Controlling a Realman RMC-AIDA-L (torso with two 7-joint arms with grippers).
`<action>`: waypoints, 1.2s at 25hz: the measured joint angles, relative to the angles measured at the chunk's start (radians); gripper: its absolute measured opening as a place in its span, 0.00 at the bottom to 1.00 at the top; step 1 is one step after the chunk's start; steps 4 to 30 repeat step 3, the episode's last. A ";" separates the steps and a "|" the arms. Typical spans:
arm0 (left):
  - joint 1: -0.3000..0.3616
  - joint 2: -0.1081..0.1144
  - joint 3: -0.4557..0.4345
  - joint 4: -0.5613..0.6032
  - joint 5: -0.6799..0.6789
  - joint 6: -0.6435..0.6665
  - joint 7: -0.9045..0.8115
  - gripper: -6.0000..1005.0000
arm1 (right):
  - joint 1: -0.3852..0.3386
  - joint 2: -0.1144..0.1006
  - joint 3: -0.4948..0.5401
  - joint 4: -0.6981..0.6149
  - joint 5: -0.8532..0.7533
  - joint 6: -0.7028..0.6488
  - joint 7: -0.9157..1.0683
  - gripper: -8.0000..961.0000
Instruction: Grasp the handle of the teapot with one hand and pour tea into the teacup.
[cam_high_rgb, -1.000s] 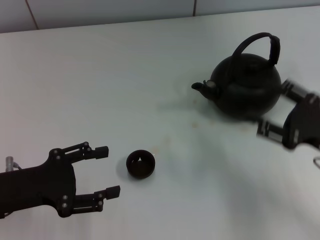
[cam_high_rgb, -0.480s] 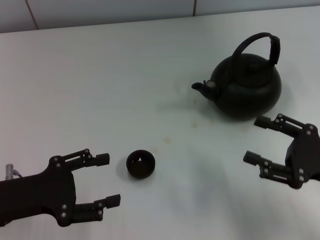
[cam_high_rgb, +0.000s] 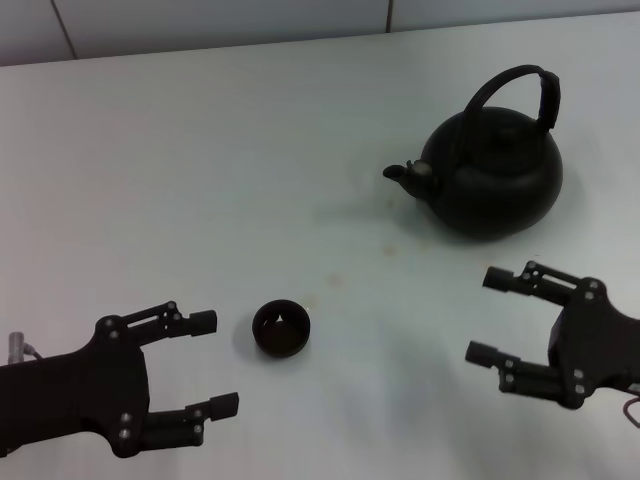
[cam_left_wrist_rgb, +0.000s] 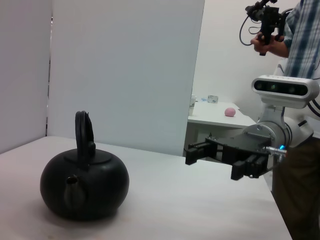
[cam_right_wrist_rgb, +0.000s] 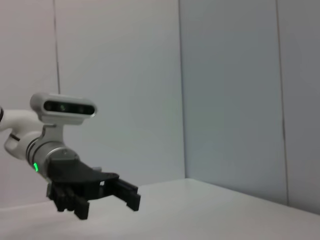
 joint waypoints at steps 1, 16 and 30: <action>0.001 0.001 0.000 0.000 0.000 0.001 0.000 0.81 | 0.000 -0.001 -0.020 -0.002 -0.001 0.009 0.000 0.79; 0.002 0.002 0.000 0.000 0.000 0.002 0.000 0.81 | -0.001 -0.001 -0.027 -0.003 -0.001 0.013 0.002 0.79; 0.002 0.002 0.000 0.000 0.000 0.002 0.000 0.81 | -0.001 -0.001 -0.027 -0.003 -0.001 0.013 0.002 0.79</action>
